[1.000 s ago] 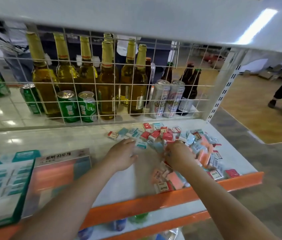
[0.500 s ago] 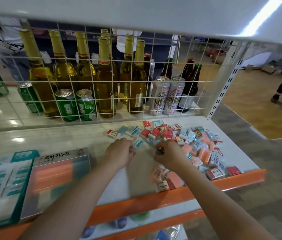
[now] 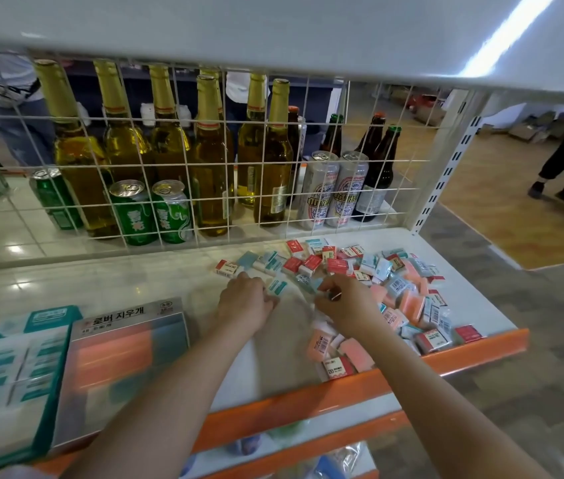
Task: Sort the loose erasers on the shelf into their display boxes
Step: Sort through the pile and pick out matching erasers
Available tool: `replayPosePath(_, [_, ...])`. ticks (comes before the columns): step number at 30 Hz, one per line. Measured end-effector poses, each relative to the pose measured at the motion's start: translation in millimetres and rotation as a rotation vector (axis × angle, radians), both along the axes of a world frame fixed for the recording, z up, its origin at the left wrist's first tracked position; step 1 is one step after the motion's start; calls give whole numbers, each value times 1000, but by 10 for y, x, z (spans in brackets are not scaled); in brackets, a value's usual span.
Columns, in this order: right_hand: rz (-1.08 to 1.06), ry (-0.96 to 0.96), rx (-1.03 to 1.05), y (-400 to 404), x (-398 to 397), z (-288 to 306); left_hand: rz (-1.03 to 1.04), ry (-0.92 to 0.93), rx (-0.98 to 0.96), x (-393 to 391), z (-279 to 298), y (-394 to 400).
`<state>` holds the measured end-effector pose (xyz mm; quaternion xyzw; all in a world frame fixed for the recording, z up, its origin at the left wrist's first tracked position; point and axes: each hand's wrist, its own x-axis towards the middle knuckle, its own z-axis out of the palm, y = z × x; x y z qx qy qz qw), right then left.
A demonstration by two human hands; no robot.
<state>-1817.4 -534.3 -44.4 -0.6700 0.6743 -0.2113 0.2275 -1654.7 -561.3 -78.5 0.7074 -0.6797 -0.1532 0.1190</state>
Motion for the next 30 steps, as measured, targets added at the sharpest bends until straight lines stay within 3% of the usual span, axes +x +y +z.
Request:
replayPosePath(11, [-108, -239, 17, 53, -33, 10, -13, 110, 18, 138, 29, 42])
replayPosePath(18, [-77, -146, 18, 77, 1, -45, 25, 218, 5, 274, 65, 153])
replayPosePath(26, [67, 53, 104, 176, -29, 25, 97, 552, -33, 365, 147, 309])
replayPosePath(30, [12, -67, 31, 246, -32, 43, 93, 697, -36, 445, 172, 455])
